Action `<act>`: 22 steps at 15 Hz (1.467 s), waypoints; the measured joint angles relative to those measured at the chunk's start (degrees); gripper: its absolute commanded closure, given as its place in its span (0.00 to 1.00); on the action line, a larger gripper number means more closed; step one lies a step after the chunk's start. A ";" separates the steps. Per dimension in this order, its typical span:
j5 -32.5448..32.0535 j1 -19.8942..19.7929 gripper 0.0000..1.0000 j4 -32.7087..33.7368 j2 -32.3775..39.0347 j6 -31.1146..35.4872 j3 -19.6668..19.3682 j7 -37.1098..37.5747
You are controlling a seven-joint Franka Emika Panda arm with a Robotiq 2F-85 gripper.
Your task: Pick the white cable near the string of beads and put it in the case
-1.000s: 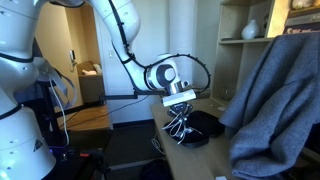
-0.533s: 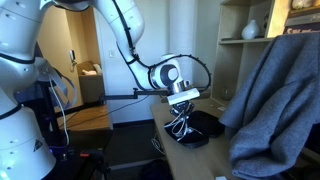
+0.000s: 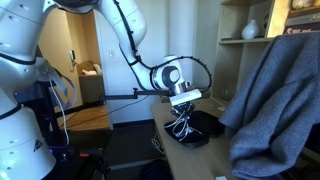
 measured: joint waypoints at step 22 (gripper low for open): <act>0.36 -0.09 0.97 1.43 2.53 0.00 -0.02 -0.01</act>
